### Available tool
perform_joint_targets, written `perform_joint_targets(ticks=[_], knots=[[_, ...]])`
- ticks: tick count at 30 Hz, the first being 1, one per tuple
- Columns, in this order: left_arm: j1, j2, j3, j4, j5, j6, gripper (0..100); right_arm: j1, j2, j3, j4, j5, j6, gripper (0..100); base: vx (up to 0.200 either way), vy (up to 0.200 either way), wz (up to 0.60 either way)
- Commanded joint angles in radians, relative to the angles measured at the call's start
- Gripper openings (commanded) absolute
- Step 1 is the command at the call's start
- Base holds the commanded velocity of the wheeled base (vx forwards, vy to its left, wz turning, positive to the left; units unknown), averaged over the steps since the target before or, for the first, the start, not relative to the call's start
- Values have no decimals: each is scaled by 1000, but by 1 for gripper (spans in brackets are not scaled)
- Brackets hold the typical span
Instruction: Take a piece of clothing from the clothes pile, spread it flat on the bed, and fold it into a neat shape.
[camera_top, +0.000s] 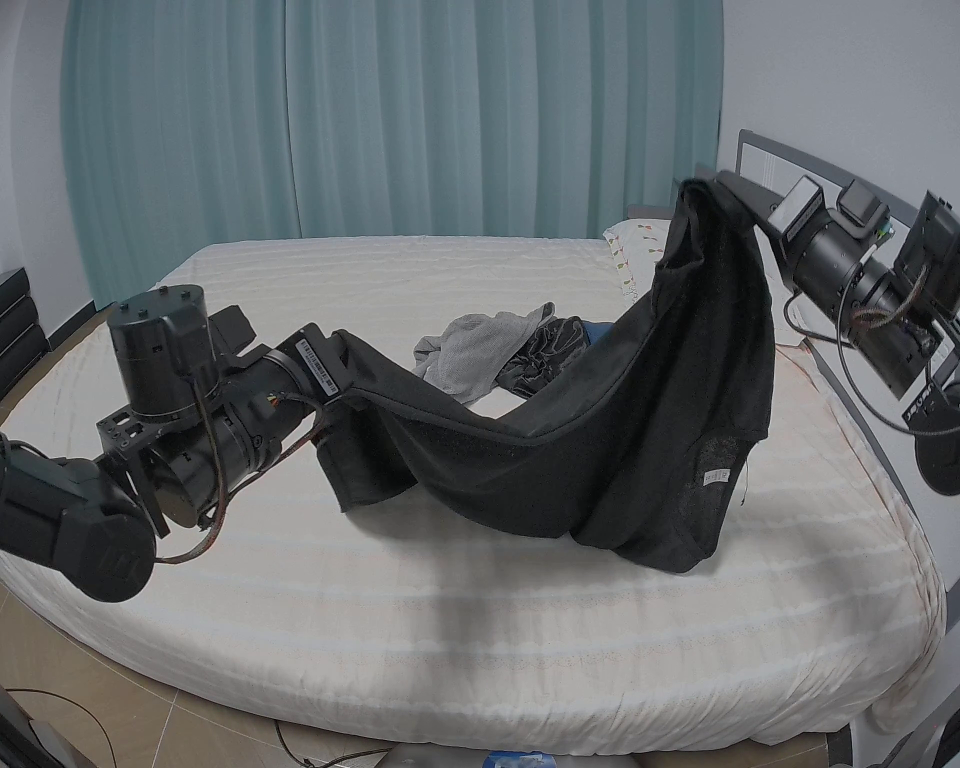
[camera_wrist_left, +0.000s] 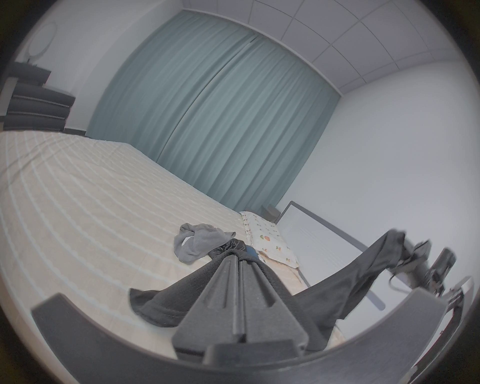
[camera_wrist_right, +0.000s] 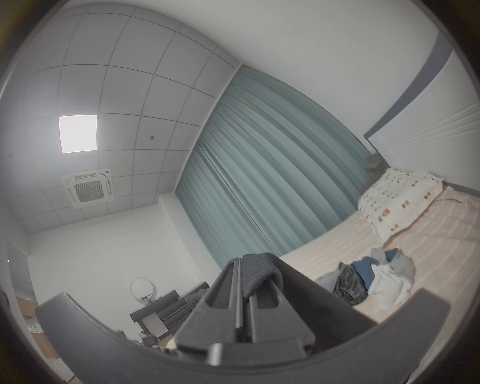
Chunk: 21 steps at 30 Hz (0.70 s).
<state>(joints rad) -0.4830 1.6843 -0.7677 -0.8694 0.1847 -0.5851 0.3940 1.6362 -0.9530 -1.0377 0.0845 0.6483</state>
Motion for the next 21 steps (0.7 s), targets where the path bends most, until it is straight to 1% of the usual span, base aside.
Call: perform_joint_targets(ticks=[1,3,6,7,8,10,13,17,19,21], knots=[[-2,-71,105,7,-4,-79,0,11,-22,264,-5,-6,5,0,0,0,0],[-8,-34,126,3,-1,-93,0,9,-9,307,-5,-6,16,0,0,0,0],[-23,28,136,-3,1,-153,0,16,22,347,-4,-11,63,0,0,0,0],[-23,31,136,-3,1,-156,0,17,24,349,-4,-11,67,0,0,0,0],[-28,64,136,-3,2,-186,0,37,37,358,-4,-12,97,0,0,0,0],[-39,91,139,-3,6,-206,0,60,53,372,-4,-14,120,0,0,0,0],[-59,98,177,-3,2,-219,0,85,76,385,-4,-15,126,0,0,0,0],[-118,97,226,-5,12,-222,0,109,83,404,-4,-15,128,0,0,0,0],[-132,89,248,-5,10,-226,0,121,83,415,-5,-15,126,0,0,0,0],[-141,87,258,-3,13,-246,0,140,77,421,-5,-17,126,0,-200,0,0]])
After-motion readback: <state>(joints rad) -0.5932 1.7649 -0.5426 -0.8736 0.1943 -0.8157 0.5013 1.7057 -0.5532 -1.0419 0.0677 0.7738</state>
